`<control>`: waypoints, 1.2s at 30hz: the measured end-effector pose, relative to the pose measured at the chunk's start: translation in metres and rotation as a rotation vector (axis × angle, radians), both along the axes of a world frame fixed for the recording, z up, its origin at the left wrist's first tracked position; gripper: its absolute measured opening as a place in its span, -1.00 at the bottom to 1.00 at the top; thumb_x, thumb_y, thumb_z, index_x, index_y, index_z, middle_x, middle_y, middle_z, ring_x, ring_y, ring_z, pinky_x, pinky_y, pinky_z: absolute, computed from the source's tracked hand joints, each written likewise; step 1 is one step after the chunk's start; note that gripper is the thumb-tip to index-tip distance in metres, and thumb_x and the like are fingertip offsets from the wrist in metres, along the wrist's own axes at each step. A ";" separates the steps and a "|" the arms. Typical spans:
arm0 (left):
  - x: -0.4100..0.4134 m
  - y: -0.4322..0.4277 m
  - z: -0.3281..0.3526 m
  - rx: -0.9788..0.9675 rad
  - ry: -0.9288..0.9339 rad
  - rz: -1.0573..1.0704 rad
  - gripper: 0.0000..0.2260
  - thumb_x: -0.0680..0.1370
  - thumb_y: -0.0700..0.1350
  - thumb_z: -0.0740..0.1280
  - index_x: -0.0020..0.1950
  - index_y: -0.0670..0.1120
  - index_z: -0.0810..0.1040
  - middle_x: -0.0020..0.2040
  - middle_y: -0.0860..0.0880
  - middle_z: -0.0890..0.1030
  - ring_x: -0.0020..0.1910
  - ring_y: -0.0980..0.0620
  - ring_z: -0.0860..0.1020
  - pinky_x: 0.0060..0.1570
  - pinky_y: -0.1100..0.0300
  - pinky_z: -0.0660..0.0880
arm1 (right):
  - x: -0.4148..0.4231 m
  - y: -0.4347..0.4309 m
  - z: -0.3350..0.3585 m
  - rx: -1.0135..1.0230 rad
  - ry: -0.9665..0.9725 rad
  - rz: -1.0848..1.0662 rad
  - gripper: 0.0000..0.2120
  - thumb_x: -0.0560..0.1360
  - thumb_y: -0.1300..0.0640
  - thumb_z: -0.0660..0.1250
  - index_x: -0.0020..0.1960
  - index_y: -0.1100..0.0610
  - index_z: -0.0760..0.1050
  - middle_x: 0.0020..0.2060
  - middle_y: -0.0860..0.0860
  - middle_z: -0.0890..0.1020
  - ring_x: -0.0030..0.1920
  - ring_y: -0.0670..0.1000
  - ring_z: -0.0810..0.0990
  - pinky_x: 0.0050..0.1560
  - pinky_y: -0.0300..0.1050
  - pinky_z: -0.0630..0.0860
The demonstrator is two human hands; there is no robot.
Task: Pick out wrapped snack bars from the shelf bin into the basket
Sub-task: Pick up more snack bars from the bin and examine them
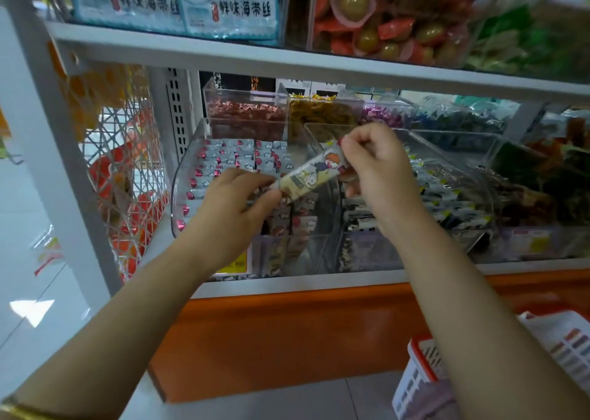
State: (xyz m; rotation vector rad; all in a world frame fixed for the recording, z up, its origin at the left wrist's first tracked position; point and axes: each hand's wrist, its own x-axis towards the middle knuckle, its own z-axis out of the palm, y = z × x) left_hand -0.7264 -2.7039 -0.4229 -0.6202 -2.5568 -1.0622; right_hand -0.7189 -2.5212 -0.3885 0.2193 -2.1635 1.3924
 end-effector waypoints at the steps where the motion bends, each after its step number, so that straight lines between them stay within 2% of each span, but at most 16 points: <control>1: 0.000 0.000 0.002 0.040 -0.008 -0.018 -0.73 0.60 -0.02 0.17 0.21 -0.09 0.53 -0.07 -0.02 0.44 -0.10 0.10 0.42 -0.20 0.38 0.32 | 0.001 0.001 -0.001 -0.143 -0.068 0.024 -0.85 0.60 0.19 0.18 -0.16 0.07 0.38 -0.22 0.10 0.54 -0.36 -0.05 0.55 -0.48 -0.24 0.44; 3: 0.002 -0.002 0.004 0.195 -0.087 -0.056 -0.81 0.60 -0.03 0.17 -0.02 -0.05 0.54 -0.23 -0.02 0.47 -0.35 0.21 0.41 -0.38 0.42 0.33 | 0.002 0.001 -0.002 -0.373 -0.174 0.088 -0.87 0.60 0.19 0.17 -0.12 0.13 0.41 -0.26 0.07 0.57 -0.44 -0.13 0.54 -0.52 -0.27 0.45; 4: 0.002 -0.002 0.005 0.288 -0.150 -0.068 -0.82 0.61 -0.03 0.16 -0.07 -0.04 0.52 -0.25 -0.04 0.51 -0.40 0.21 0.43 -0.41 0.42 0.36 | 0.003 0.002 -0.003 -0.462 -0.207 0.126 -0.87 0.60 0.20 0.18 -0.11 0.15 0.43 -0.28 0.06 0.58 -0.45 -0.13 0.54 -0.52 -0.27 0.45; 7: 0.004 -0.004 0.007 0.585 -0.357 -0.107 -0.83 0.62 -0.04 0.15 -0.04 -0.04 0.50 -0.28 -0.04 0.61 -0.39 0.12 0.55 -0.44 0.30 0.47 | 0.005 0.003 -0.004 -0.660 -0.281 0.251 -0.90 0.56 0.24 0.23 -0.10 0.19 0.50 -0.30 0.07 0.62 -0.43 -0.08 0.58 -0.49 -0.26 0.48; 10: 0.003 -0.008 0.010 0.818 -0.499 -0.137 -0.84 0.62 -0.04 0.16 -0.06 -0.06 0.49 -0.39 -0.02 0.57 -0.45 0.08 0.50 -0.48 0.28 0.44 | 0.005 0.002 -0.005 -0.822 -0.360 0.362 -0.89 0.52 0.35 0.24 -0.01 0.25 0.51 -0.28 0.09 0.66 -0.38 -0.04 0.63 -0.42 -0.26 0.53; 14: 0.001 -0.010 0.010 1.048 -0.646 -0.141 -0.75 0.62 -0.07 0.16 -0.25 -0.08 0.40 -0.45 -0.01 0.51 -0.54 0.13 0.40 -0.57 0.34 0.38 | 0.003 0.001 -0.006 -0.909 -0.399 0.442 -0.83 0.49 0.42 0.22 0.02 0.29 0.52 -0.28 0.09 0.68 -0.33 -0.03 0.65 -0.31 -0.26 0.58; 18: 0.000 -0.011 0.009 1.081 -0.661 -0.164 -0.72 0.62 -0.14 0.15 -0.30 -0.10 0.37 -0.46 -0.01 0.48 -0.56 0.16 0.34 -0.60 0.36 0.33 | 0.000 0.002 -0.010 -0.956 -0.415 0.476 -0.79 0.49 0.44 0.21 0.06 0.29 0.52 -0.23 0.10 0.66 -0.30 -0.04 0.66 -0.26 -0.25 0.59; 21: 0.000 -0.011 0.010 1.086 -0.671 -0.205 -0.75 0.61 -0.22 0.15 -0.27 -0.14 0.38 -0.45 -0.02 0.49 -0.55 0.17 0.37 -0.58 0.37 0.35 | -0.002 0.003 -0.013 -0.979 -0.424 0.487 -0.80 0.49 0.45 0.20 0.00 0.28 0.54 -0.25 0.10 0.67 -0.32 -0.05 0.66 -0.28 -0.26 0.59; 25: 0.004 -0.010 0.014 0.981 -0.630 -0.247 -0.74 0.58 -0.31 0.16 -0.30 -0.16 0.44 -0.42 -0.04 0.57 -0.51 0.17 0.45 -0.52 0.39 0.43 | -0.006 0.005 -0.017 -0.998 -0.411 0.428 -0.79 0.48 0.47 0.19 -0.04 0.27 0.54 -0.25 0.10 0.66 -0.34 -0.06 0.65 -0.33 -0.29 0.57; 32: 0.004 -0.014 0.015 0.934 -0.616 -0.255 -0.78 0.59 -0.33 0.15 -0.23 -0.17 0.46 -0.36 -0.08 0.64 -0.48 0.14 0.53 -0.46 0.38 0.49 | -0.006 0.004 -0.019 -0.885 -0.332 0.299 -0.81 0.47 0.48 0.22 -0.13 0.24 0.51 -0.33 0.07 0.66 -0.36 -0.04 0.65 -0.33 -0.27 0.57; 34: 0.003 -0.016 0.013 0.932 -0.618 -0.231 -0.79 0.59 -0.33 0.15 -0.17 -0.16 0.49 -0.33 -0.11 0.65 -0.45 0.12 0.57 -0.45 0.35 0.51 | -0.005 0.003 -0.018 -0.825 -0.301 0.262 -0.83 0.48 0.44 0.24 -0.16 0.22 0.51 -0.33 0.07 0.66 -0.36 -0.02 0.64 -0.35 -0.23 0.58; 36: 0.002 -0.015 0.012 0.944 -0.610 -0.201 -0.76 0.58 -0.35 0.16 -0.07 -0.12 0.57 -0.29 -0.12 0.66 -0.40 0.08 0.61 -0.41 0.32 0.54 | -0.003 0.001 -0.017 -0.749 -0.302 0.271 -0.94 0.49 0.27 0.31 -0.16 0.18 0.52 -0.34 0.05 0.66 -0.36 -0.01 0.63 -0.38 -0.18 0.57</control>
